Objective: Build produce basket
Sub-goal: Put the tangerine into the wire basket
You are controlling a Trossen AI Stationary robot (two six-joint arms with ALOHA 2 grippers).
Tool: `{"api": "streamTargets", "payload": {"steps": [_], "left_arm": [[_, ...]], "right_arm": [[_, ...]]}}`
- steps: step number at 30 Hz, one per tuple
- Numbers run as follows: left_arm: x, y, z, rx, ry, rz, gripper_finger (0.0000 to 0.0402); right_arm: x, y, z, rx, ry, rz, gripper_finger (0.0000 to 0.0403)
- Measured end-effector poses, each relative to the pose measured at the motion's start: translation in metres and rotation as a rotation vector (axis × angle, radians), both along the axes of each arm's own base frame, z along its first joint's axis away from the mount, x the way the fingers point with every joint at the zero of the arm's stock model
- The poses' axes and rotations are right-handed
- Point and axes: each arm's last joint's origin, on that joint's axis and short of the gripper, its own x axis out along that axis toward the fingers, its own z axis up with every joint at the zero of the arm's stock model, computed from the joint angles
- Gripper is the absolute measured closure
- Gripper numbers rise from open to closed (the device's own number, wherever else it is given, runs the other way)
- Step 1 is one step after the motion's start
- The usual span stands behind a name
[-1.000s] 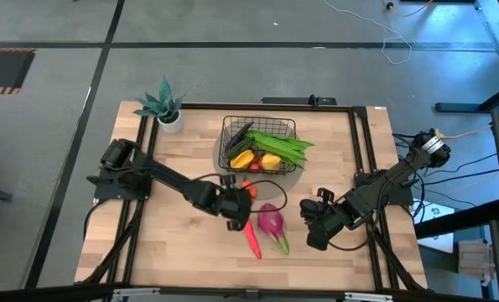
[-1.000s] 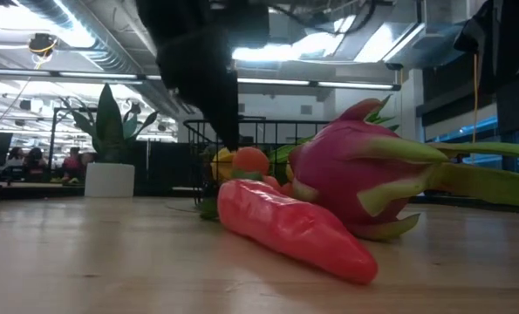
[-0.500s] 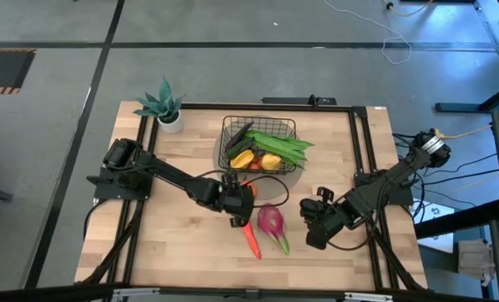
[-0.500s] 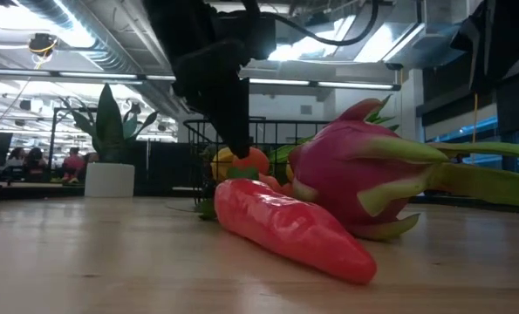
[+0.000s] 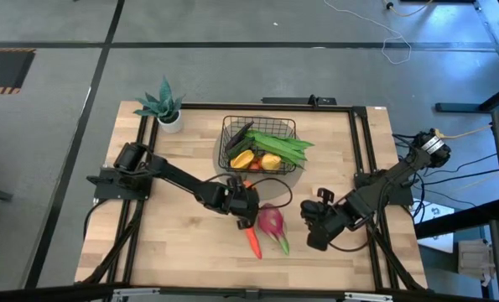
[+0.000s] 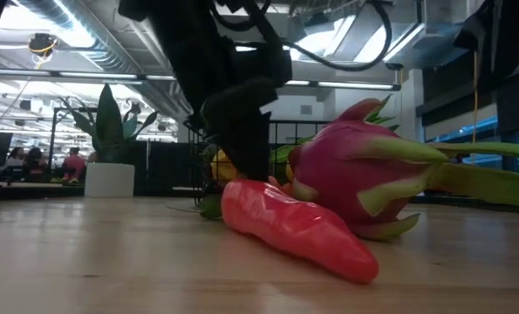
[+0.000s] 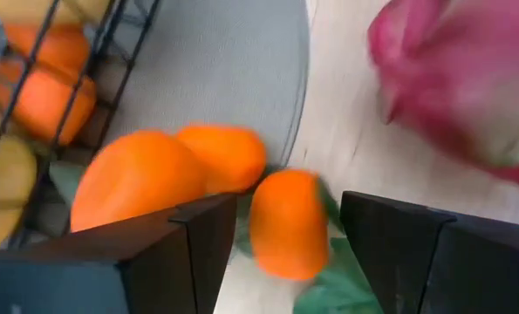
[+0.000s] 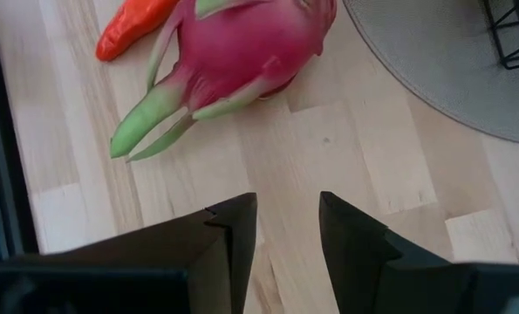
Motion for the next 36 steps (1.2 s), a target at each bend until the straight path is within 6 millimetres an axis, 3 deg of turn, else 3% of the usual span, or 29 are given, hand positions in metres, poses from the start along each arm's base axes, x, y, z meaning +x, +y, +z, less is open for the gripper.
{"api": "streamTargets", "payload": {"steps": [14,26,31,36], "left_arm": [[0.003,-0.003,-0.025,-0.052,0.057,0.024,0.0210],[0.000,-0.011,-0.026,-0.053,0.064,0.000,0.0298],[-0.003,-0.011,-0.009,-0.067,0.033,-0.006,0.0298],[-0.012,-0.012,0.024,-0.067,-0.036,-0.007,0.0298]], "right_arm": [[-0.001,0.002,0.000,0.003,-0.004,0.007,0.0287],[-0.001,0.002,0.000,0.003,-0.004,0.007,0.0287],[-0.001,0.002,0.000,0.003,-0.004,0.007,0.0287],[-0.001,0.002,0.000,0.003,-0.004,0.007,0.0287]]}}
